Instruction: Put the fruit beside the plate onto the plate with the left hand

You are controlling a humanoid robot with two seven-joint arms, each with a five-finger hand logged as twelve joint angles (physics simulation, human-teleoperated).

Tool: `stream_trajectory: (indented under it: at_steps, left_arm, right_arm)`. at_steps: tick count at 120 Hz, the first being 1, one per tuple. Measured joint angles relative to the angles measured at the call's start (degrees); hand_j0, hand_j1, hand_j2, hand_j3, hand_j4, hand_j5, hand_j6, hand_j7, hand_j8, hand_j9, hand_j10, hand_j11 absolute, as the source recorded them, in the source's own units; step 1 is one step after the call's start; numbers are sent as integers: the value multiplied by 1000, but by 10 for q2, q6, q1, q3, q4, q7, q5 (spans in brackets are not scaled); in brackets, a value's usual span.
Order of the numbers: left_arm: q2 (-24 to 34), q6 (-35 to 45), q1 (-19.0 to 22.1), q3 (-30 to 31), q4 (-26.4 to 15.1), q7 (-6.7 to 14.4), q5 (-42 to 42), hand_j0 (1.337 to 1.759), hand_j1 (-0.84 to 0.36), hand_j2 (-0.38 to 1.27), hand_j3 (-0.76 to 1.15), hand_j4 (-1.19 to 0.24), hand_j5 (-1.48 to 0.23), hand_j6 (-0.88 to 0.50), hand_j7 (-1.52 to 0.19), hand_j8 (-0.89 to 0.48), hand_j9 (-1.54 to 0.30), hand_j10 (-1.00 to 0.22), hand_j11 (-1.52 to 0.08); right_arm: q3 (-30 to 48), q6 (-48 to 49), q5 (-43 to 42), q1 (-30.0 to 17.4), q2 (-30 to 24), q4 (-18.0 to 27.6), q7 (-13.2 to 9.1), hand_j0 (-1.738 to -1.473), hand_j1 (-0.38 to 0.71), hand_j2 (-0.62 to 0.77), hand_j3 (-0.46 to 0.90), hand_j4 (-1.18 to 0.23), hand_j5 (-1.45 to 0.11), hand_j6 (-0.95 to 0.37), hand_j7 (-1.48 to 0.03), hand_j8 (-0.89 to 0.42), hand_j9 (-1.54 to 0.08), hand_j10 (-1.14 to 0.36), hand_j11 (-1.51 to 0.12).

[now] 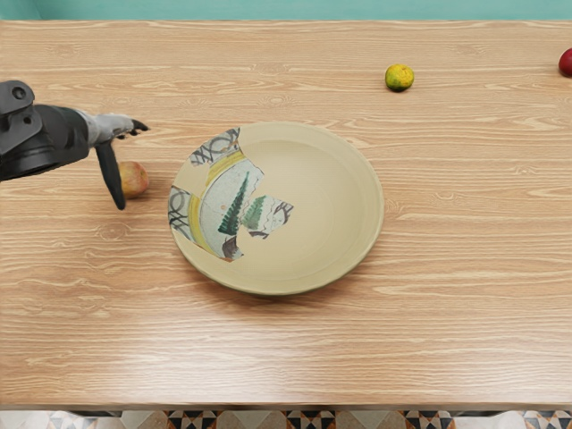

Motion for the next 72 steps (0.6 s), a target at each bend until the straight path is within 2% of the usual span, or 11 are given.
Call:
stream_trajectory:
  at_steps: [8,15,56,72]
  left_arm:
    - [0,17,3,7,0,0,10,1658,278,13,0,-64,-78,-65,-78,-64,-78,-63,-78]
    - [-2,26,22,11,0,0,15,1658,246,19,0,-91,-114,-92,-113,-92,-113,-90,-113]
    - [-23,46,25,25,1,0,22,1658,114,42,0,-201,-257,-203,-257,-203,-257,-201,-257]
    - [-26,46,26,32,1,0,25,1658,38,57,0,-281,-332,-282,-332,-150,-339,-179,-341]
  right_arm:
    - [0,0,0,0,0,0,0,-1658,-331,-3,0,-15,-20,-15,-20,-15,-20,-15,-20]
    - [0,0,0,0,0,0,0,-1658,-331,-3,0,-15,-20,-15,-20,-15,-20,-15,-20]
    - [0,0,0,0,0,0,0,-1658,-331,-3,0,-15,-20,-15,-20,-15,-20,-15,-20]
    - [0,0,0,0,0,0,0,-1658,-331,-3,0,-15,-20,-15,-20,-15,-20,-15,-20]
